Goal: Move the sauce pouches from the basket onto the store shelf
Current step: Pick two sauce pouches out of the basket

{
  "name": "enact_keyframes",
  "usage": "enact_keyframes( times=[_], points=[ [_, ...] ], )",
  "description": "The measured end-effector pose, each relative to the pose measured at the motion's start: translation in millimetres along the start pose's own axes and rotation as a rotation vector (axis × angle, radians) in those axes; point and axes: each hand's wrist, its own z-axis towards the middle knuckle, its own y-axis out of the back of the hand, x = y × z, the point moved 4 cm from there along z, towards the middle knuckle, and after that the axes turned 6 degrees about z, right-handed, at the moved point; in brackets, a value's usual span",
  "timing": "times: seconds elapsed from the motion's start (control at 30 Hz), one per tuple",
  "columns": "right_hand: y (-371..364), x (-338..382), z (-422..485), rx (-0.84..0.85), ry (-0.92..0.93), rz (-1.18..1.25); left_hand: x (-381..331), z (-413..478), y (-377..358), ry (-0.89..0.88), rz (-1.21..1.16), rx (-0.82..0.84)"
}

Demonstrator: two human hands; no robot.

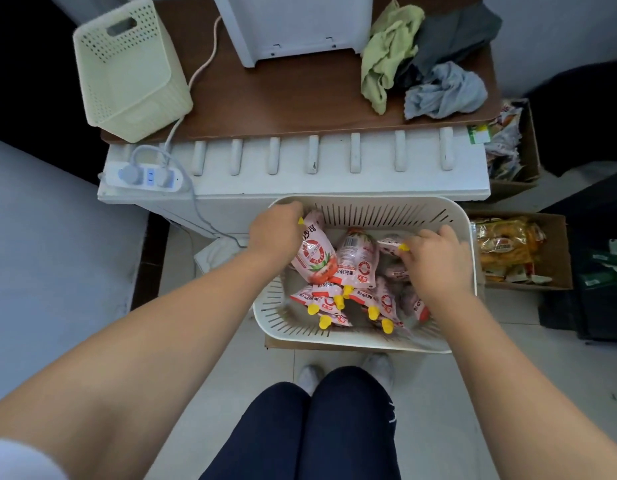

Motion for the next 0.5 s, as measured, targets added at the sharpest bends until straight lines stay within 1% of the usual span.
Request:
enact_keyframes(
  times=[0.1,0.27,0.33,0.4,0.5],
  points=[
    [25.9,-0.7,-4.1,-0.068,0.040,0.057,-2.2,0.1,13.5,-0.047,0.028,-0.022],
    [88.1,4.1,-20.0,-0.065,-0.074,0.354,-28.3,-27.0,55.1,-0.233,0.021,-0.074],
    [116.5,5.1,-28.1,-0.046,-0.089,0.473,-41.1,-37.0,84.5,-0.315,-0.027,-0.121],
    [149.7,7.8,-39.5,-0.029,-0.090,0.559,-50.5,-43.3,124.0,-0.348,-0.082,-0.154],
    [203.9,12.9,-58.4,-0.062,-0.094,0.607,-60.4,-44.8,196.6,-0.447,-0.127,-0.177]
  ],
)
